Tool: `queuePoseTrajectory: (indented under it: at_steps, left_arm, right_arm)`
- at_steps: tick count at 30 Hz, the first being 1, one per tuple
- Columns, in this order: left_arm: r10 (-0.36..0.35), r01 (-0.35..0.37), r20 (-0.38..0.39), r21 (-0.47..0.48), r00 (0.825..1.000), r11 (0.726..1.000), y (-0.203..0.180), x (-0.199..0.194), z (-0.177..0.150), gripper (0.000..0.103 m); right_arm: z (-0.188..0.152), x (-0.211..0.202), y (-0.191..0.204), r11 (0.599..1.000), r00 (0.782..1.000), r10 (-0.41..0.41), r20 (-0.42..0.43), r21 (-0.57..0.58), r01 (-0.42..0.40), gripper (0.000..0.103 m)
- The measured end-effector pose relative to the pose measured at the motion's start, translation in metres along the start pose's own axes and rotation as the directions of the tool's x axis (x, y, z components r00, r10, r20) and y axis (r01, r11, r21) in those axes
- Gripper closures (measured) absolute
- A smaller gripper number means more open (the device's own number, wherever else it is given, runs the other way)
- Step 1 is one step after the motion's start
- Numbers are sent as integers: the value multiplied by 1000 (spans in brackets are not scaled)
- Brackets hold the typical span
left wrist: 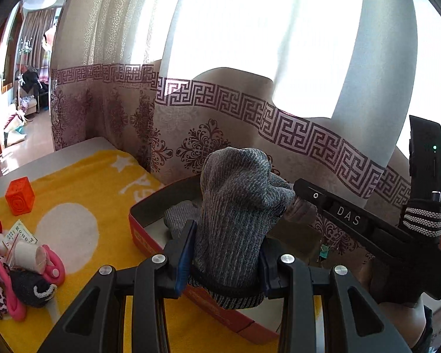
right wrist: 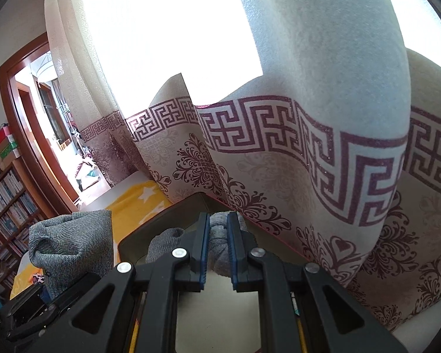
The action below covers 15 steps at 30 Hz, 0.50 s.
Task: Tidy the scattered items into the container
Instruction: 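Carry both socks over the red box and open both grippers inside it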
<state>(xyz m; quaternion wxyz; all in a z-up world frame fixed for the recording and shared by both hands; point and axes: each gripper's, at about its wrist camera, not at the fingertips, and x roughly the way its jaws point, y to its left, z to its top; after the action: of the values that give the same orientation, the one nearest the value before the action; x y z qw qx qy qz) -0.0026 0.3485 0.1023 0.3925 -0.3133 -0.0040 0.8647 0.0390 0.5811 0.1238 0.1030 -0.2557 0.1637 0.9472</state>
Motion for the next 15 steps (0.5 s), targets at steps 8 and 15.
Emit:
queuePoseTrajectory:
  at_steps: [8, 15]
  left_arm:
    - [-65, 64, -76, -19, 995, 998, -12, 36, -9, 60]
    - [-96, 92, -45, -84, 994, 992, 1, 32, -11, 10]
  right_arm:
    - [3, 6, -11, 999, 999, -32, -7, 24, 32, 90]
    - [0, 20, -12, 998, 998, -31, -52, 48, 34, 87]
